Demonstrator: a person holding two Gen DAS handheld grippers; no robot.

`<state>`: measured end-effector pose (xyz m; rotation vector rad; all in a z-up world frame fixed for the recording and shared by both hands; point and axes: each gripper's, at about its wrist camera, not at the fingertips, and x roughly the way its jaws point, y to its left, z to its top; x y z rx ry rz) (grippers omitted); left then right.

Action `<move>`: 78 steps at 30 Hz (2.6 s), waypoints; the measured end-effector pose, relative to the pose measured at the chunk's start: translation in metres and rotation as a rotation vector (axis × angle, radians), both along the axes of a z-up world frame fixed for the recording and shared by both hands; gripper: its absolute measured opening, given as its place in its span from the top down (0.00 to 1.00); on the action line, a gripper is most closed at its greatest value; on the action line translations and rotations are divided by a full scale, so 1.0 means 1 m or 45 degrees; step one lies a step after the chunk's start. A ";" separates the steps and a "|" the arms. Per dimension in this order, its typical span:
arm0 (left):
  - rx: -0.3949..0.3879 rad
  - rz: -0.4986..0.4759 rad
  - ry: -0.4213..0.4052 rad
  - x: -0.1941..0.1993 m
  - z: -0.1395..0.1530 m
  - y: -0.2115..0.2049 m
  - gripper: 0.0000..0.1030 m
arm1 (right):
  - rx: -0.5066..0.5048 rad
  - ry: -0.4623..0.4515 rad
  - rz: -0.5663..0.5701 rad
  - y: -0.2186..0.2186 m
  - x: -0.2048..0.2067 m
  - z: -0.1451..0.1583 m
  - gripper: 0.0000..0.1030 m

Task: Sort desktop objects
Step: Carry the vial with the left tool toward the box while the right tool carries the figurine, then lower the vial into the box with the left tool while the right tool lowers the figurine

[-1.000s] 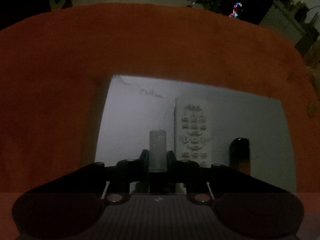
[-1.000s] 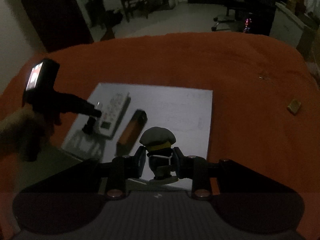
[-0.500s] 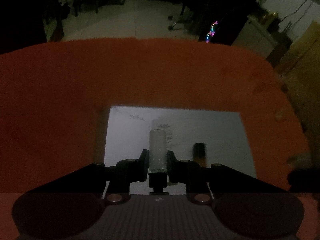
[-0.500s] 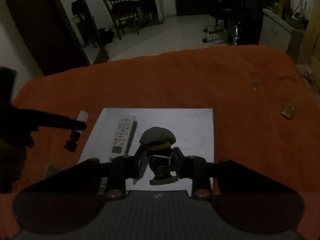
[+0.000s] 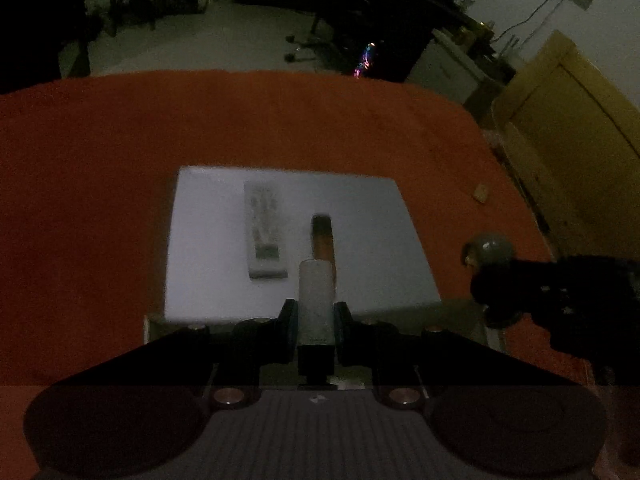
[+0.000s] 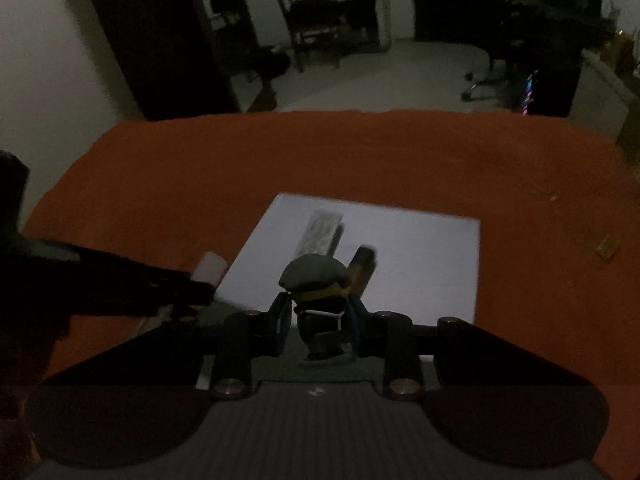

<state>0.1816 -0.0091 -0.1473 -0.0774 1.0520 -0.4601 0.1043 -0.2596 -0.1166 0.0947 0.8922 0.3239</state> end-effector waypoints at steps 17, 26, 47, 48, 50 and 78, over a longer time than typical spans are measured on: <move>-0.100 0.002 0.021 -0.050 -0.010 0.015 0.85 | 0.011 0.088 0.055 0.010 -0.035 -0.022 0.69; -0.086 0.020 0.066 -0.065 -0.025 0.020 0.85 | 0.013 0.128 0.105 0.018 -0.049 -0.033 0.69; -0.006 0.028 0.178 -0.087 -0.067 0.024 0.85 | -0.025 0.252 0.141 0.024 -0.066 -0.071 0.69; 0.000 0.030 0.184 -0.088 -0.070 0.024 0.85 | -0.028 0.262 0.144 0.024 -0.067 -0.074 0.69; 0.012 0.032 0.195 -0.089 -0.076 0.023 0.85 | -0.036 0.283 0.147 0.024 -0.069 -0.081 0.69; 0.146 0.021 0.281 -0.097 -0.122 0.015 0.85 | -0.157 0.414 0.173 0.026 -0.080 -0.139 0.70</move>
